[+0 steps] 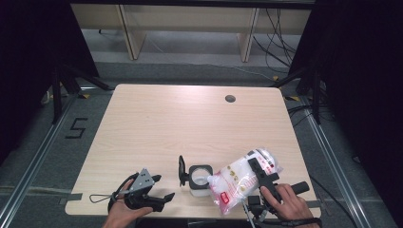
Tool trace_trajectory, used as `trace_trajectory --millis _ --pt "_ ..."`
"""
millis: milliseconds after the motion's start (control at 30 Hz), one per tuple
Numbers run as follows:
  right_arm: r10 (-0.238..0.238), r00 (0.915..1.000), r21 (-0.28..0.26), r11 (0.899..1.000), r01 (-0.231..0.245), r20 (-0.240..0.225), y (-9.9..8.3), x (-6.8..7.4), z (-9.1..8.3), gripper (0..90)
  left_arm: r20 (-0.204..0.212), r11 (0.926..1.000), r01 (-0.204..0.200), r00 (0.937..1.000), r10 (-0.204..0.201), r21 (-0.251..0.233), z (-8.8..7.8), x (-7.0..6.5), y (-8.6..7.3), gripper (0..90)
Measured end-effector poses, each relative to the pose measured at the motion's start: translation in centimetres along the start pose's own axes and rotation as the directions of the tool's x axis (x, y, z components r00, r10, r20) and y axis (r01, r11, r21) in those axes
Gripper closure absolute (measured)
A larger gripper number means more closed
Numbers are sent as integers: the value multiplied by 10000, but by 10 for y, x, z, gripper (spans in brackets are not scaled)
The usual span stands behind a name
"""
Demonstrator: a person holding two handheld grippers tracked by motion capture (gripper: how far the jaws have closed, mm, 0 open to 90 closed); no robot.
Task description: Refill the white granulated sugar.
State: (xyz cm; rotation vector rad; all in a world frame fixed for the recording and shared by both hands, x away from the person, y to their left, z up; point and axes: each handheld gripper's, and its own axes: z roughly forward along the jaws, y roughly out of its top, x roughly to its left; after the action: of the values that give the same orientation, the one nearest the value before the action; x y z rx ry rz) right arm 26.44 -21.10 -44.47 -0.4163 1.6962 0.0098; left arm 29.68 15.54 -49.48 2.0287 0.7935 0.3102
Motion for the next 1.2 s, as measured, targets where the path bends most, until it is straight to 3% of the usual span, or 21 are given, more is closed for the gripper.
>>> trace_trajectory --millis 67,167,200,267,300,400,433,467,500,533,567,600,733,767,900,1000,1033,1067,1100,1133,1200 --pt "59 9999 82 9999 -58 -117 0 -1 0 422 15 9993 296 9996 -295 -234 1 -2 0 198" --pt "91 9997 82 9999 -90 -207 0 0 0 423 26 9997 204 9998 -204 -117 0 -1 0 197" --pt "333 9994 -31 9994 -333 -75 -1 2 1 422 30 9999 147 9999 -147 -76 0 -1 0 197" --pt "108 9999 -96 9999 -108 1 -1 0 2 423 55 9993 279 9996 -278 -231 1 -2 0 198" --pt "111 9999 -126 9999 -112 -54 -1 0 2 423 90 9996 129 9999 -126 -255 1 -1 0 198" --pt "470 9986 79 9989 -469 -223 -1 3 2 423 0 9997 217 9998 -217 -81 0 -1 0 198" --pt "259 9995 -66 9996 -260 -154 -1 1 3 423 38 9998 143 9999 -143 -111 1 -1 0 197" --pt "471 9987 -18 9989 -471 -219 -1 3 2 423 91 9998 144 9999 -142 -162 1 -2 0 198" --pt "202 9996 -59 9998 -203 -215 0 1 2 424 65 9996 242 9997 -241 -108 1 -3 0 198" --pt "432 9990 -148 9990 -433 -129 -1 3 3 424 51 9994 343 9994 -342 -72 1 -3 -1 198" --pt "116 9999 -207 9997 -119 -125 0 0 3 423 71 9992 358 9993 -356 -166 1 -3 0 197" --pt "261 9996 -173 9995 -263 -124 0 1 3 424 51 9991 365 9993 -364 -234 1 -3 0 198" --pt "465 9987 -80 9989 -467 -220 1 3 3 424 13 9993 298 9996 -298 -230 1 -2 0 198" --pt "187 9997 -223 9996 -191 -158 0 0 3 424 30 9996 198 9998 -198 -190 0 -2 0 198" --pt "395 9990 -23 9992 -395 -226 -1 2 2 424 31 9999 78 10000 -78 -77 0 -1 0 198" --pt "251 9996 -165 9995 -253 -117 -1 0 3 424 83 9996 197 9998 -195 -179 1 -2 0 198" --pt "214 9998 -233 9995 -214 -16 0 0 3 424 4 10000 16 10000 -16 -17 0 0 0 198" --pt "123 9996 -53 9999 -125 -259 0 -2 2 424 -31 9999 121 9999 -121 -77 0 -1 0 198" --pt "397 9973 220 9990 -384 -620 1 -1 0 424 38 9989 407 9992 -407 -238 1 -3 -1 197" --pt "383 9986 59 9993 -382 -377 1 0 1 424 24 9993 345 9994 -345 -155 1 -2 -1 198" --pt "444 9985 72 9990 -442 -311 1 1 1 424 19 9996 288 9996 -288 -64 1 -2 -1 198"
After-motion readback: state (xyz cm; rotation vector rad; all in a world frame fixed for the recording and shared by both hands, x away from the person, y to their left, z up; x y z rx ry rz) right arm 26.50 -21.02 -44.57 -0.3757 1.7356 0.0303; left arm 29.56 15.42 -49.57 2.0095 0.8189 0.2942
